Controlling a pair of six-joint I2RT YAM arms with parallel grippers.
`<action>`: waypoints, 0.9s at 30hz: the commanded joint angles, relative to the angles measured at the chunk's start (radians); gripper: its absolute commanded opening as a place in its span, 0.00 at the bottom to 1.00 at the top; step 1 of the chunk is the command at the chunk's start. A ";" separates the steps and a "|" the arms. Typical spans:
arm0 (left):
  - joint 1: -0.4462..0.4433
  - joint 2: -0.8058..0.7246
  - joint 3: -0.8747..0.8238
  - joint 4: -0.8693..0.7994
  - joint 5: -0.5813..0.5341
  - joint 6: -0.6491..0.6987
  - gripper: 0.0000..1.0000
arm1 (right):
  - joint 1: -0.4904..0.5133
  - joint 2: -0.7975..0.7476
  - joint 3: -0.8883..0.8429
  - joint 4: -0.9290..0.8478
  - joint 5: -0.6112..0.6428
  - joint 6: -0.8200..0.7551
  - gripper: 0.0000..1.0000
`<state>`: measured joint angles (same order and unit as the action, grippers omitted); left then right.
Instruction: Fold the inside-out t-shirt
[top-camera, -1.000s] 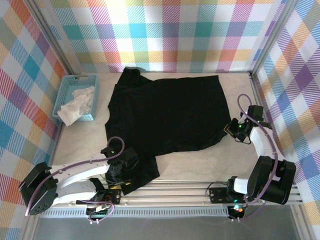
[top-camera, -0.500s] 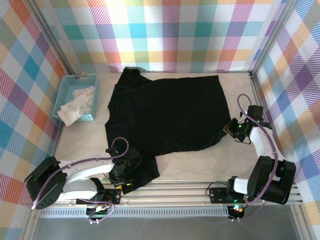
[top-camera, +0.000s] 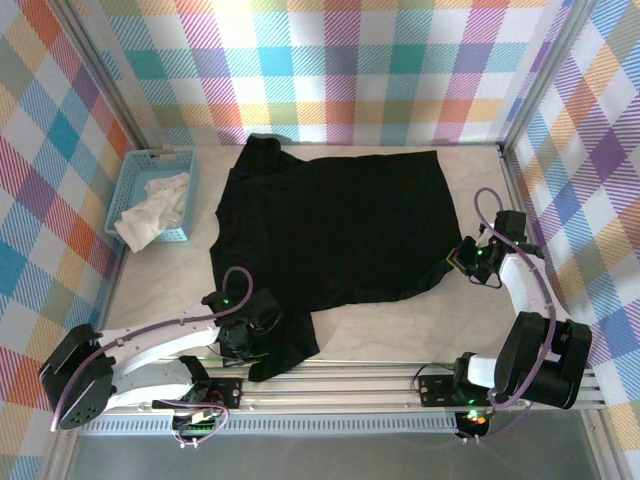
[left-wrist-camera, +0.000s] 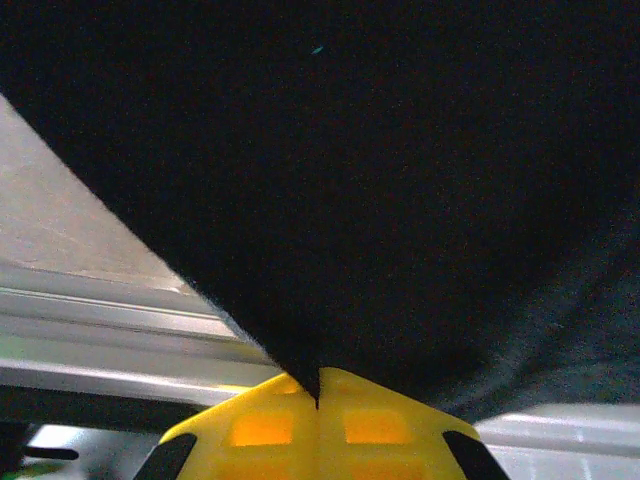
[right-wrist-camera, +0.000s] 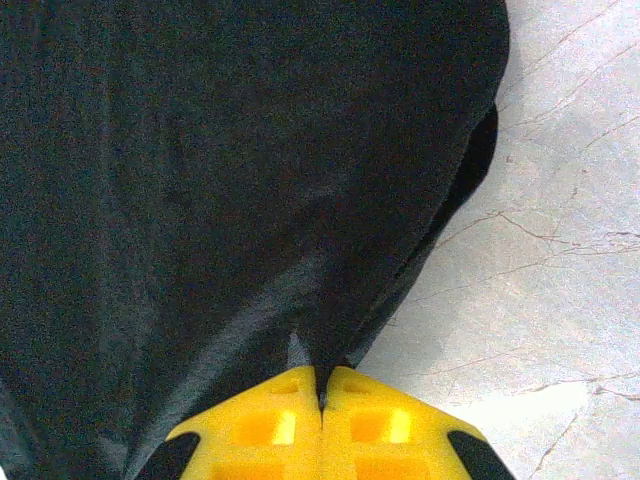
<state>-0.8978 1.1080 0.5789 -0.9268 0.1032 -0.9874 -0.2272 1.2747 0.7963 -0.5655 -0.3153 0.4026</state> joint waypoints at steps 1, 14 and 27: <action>0.032 -0.029 0.080 -0.078 -0.015 0.044 0.00 | 0.008 -0.012 0.011 -0.012 0.000 -0.009 0.02; 0.420 -0.073 0.399 0.025 -0.061 0.349 0.00 | 0.008 0.056 0.068 0.011 0.108 -0.029 0.03; 0.668 0.082 0.623 0.113 0.013 0.531 0.00 | 0.008 0.119 0.150 0.012 0.126 -0.051 0.06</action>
<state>-0.2562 1.1679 1.1572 -0.8444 0.0818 -0.5205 -0.2272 1.3769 0.9115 -0.5613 -0.1909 0.3752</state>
